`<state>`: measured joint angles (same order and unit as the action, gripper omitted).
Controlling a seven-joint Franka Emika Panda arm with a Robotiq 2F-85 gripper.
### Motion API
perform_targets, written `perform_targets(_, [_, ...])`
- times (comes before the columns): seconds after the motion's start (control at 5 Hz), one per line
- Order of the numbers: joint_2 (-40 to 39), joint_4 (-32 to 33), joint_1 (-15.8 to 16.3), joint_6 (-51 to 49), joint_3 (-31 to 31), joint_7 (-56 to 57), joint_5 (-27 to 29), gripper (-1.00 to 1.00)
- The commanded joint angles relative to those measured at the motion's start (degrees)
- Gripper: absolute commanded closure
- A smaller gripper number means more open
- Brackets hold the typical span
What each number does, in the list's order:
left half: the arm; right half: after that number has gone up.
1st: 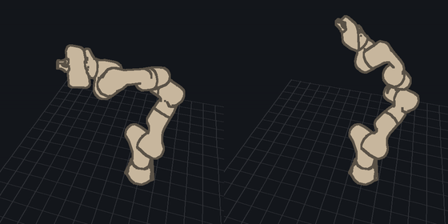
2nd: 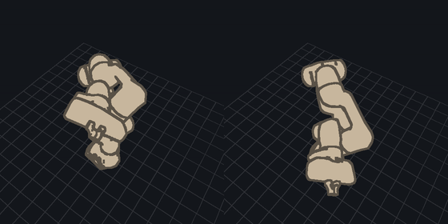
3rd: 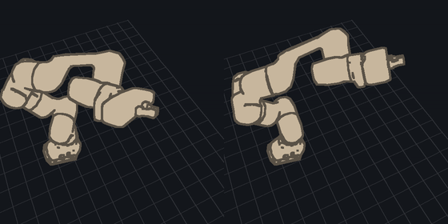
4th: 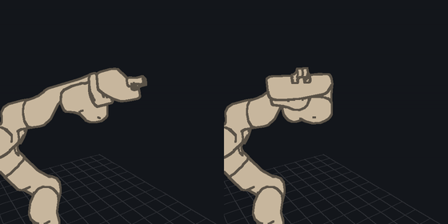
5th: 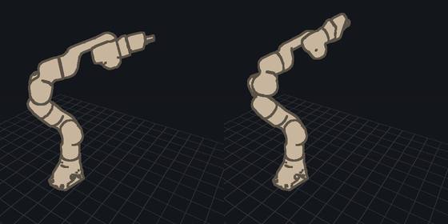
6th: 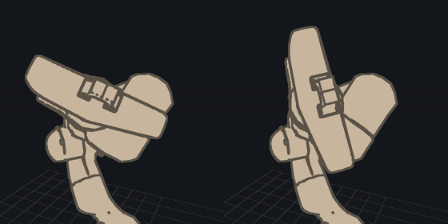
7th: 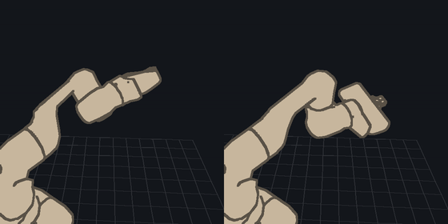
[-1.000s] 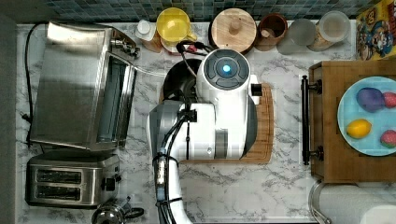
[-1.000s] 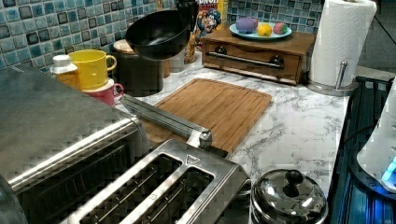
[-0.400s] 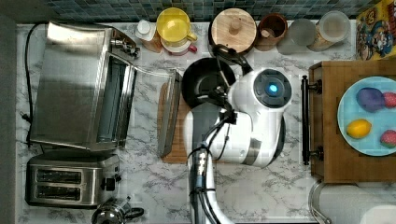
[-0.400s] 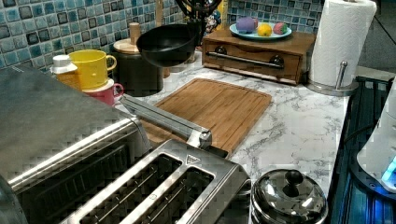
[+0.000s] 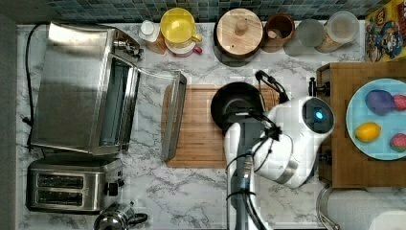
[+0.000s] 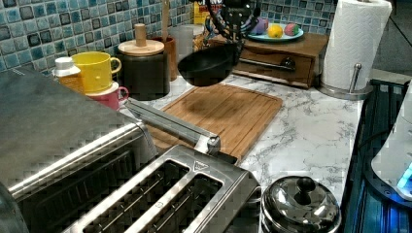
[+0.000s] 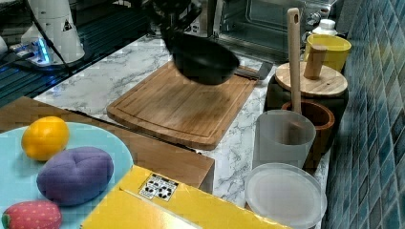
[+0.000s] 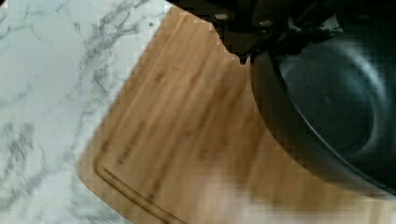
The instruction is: Put the bowl on the board.
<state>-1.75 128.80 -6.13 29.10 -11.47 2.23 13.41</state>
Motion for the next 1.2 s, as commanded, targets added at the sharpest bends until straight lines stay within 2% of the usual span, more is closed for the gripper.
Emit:
perform_targets(0.2, [6.1,6.9,-0.7,8.1,-1.7,-4.2,2.3,1.00])
perform_targets(0.8, [0.7,4.7,-1.9,11.2,-1.3,-8.7,2.4,1.00])
perform_targets(1.2, [-3.6,0.3,-2.6,7.3,-0.8,-10.1,0.1,0.00])
